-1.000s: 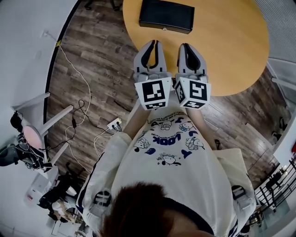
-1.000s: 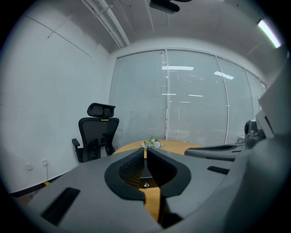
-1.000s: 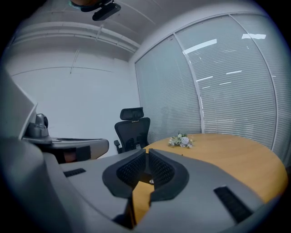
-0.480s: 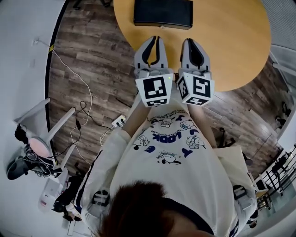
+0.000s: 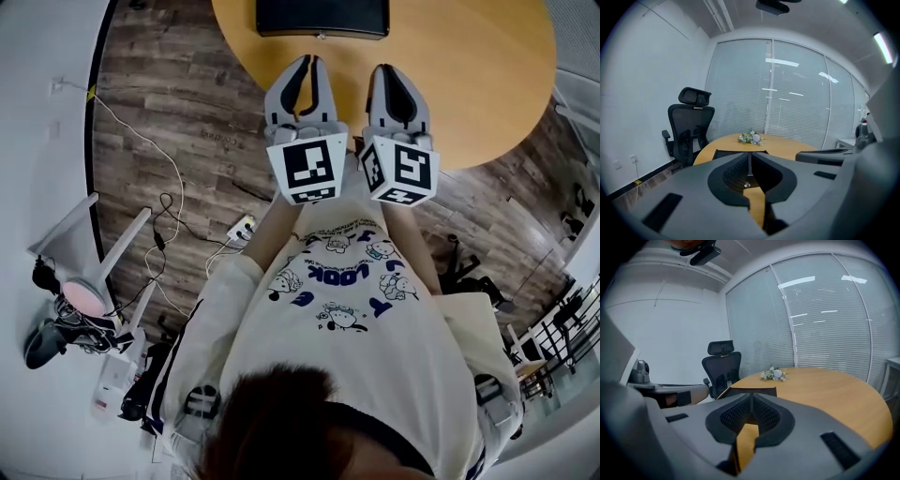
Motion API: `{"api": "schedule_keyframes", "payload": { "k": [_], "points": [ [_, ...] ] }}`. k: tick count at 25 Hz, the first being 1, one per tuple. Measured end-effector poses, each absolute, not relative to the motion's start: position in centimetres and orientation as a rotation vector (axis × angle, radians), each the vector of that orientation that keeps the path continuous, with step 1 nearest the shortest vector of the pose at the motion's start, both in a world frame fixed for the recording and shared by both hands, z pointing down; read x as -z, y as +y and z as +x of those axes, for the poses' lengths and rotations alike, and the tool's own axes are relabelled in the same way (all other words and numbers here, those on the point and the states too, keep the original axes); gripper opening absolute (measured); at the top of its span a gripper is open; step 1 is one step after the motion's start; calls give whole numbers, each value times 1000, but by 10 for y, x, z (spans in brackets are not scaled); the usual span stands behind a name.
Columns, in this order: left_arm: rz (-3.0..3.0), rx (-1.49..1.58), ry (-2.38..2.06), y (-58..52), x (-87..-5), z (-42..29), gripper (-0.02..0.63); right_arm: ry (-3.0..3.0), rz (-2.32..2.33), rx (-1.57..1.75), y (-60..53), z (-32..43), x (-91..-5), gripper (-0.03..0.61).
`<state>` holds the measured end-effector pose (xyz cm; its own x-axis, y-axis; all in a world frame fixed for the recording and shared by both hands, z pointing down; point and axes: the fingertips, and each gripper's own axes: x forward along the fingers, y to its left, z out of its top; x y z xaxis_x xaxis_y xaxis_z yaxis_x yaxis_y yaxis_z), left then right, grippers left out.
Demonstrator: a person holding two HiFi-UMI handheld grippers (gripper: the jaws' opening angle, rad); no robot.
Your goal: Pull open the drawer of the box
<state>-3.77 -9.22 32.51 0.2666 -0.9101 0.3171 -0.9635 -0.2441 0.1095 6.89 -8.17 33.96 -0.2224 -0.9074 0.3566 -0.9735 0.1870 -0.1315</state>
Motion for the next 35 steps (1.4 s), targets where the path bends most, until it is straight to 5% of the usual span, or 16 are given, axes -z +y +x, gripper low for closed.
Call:
{"api": "schedule_keyframes", "payload": {
  "k": [26,35],
  "points": [
    [2100,-431,-1648,-117,-403,-23,32,-2221,1691,-627,-99,82,-401,40],
    [2056,-445,-1618,-123,-424,-18,110,-2202,1695,-647,-102,90,-411,39]
  ]
}}
